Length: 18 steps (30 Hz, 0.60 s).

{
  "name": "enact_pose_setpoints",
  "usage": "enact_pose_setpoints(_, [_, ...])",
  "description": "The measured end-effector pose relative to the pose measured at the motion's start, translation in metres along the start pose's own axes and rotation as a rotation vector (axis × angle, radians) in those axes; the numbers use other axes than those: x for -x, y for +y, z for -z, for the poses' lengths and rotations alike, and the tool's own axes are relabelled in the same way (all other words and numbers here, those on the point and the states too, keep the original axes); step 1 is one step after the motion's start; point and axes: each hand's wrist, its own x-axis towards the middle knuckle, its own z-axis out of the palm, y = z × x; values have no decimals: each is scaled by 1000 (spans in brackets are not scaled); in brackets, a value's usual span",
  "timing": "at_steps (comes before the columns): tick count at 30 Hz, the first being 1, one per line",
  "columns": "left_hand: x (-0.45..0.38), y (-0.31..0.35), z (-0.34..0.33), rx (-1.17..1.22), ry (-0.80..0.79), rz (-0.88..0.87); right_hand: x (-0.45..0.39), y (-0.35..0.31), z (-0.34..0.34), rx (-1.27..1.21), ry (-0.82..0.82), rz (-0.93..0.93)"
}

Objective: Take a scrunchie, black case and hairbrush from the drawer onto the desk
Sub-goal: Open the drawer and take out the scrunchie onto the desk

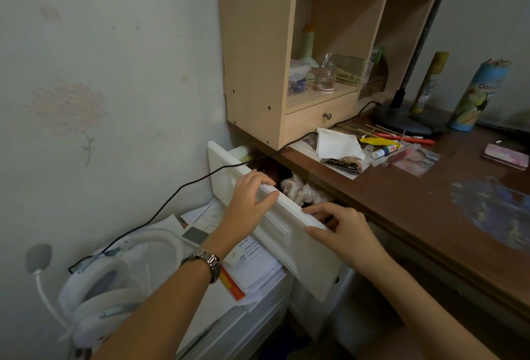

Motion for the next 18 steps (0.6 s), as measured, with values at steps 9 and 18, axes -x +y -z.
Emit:
enact_pose_setpoints(9, [24, -11, 17, 90, 83, 34, 6, -17, -15, 15, -69, -1])
enact_pose_setpoints(18, [53, -17, 38, 125, 114, 72, 23, -38, -35, 37, -107, 34])
